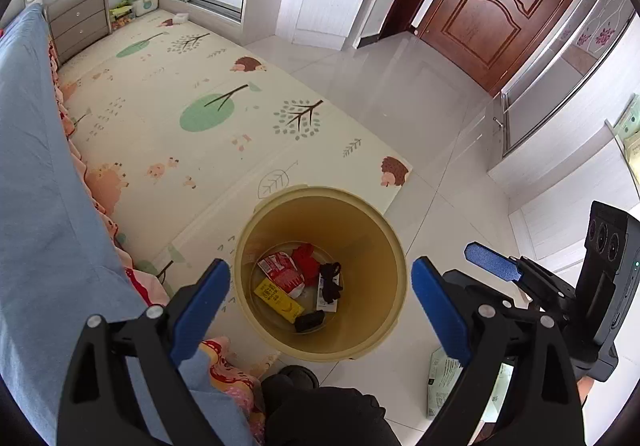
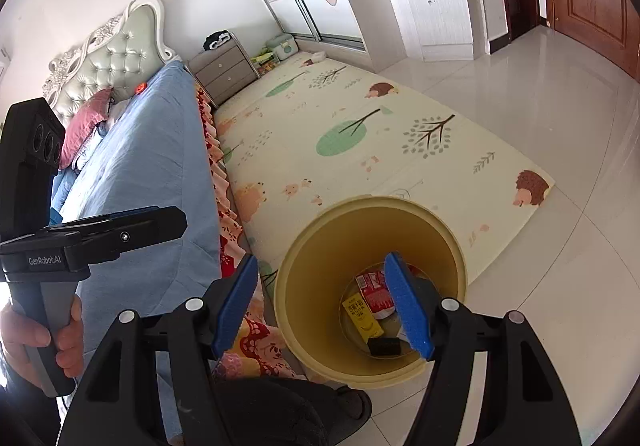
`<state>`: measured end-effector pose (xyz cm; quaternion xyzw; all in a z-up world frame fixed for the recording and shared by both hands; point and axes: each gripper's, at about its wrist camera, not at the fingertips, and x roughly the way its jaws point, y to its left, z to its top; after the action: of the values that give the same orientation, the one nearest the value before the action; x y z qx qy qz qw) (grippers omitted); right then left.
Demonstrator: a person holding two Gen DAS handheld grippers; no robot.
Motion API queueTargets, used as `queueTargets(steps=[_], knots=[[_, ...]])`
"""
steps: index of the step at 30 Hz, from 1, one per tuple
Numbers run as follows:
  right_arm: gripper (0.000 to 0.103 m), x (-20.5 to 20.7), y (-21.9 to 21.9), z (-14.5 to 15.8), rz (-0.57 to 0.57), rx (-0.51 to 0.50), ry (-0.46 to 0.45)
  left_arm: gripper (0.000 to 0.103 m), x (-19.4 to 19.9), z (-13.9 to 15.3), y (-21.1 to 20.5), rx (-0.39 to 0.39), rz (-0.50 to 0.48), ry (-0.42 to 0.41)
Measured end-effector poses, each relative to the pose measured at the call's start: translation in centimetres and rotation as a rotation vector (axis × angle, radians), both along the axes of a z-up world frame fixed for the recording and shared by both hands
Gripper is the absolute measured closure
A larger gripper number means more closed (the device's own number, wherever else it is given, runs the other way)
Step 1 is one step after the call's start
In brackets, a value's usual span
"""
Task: Collect trash
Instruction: 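Carry red cloth and brown wrapper to the yellow bin and release, then move both open tools back over the wrappers on the bed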
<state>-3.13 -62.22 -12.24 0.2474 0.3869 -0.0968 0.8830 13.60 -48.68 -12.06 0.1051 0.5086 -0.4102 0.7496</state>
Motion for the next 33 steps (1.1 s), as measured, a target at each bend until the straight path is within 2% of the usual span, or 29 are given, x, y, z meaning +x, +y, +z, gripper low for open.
queueTargets(steps=[9,19,26,33], knots=[[0.038,2.2,6.6,4.0,0.111,-0.082,-0.116,0.011,0.6,4.3,9.1,-0.059,0.138,-0.11],[0.04,7.1,18.6,8.5,0.351,-0.152,-0.279,0.01,0.9,9.2,24.8,-0.069,0.393,-0.308],[0.04,10.3,27.7,10.7,0.516,-0.151,-0.342,0.009,0.3,11.0,35.2,-0.045,0.558,-0.372],[0.04,12.1,35.4,11.5,0.632,-0.163,-0.362,0.009,-0.3,11.5,42.8,-0.049,0.684,-0.382]])
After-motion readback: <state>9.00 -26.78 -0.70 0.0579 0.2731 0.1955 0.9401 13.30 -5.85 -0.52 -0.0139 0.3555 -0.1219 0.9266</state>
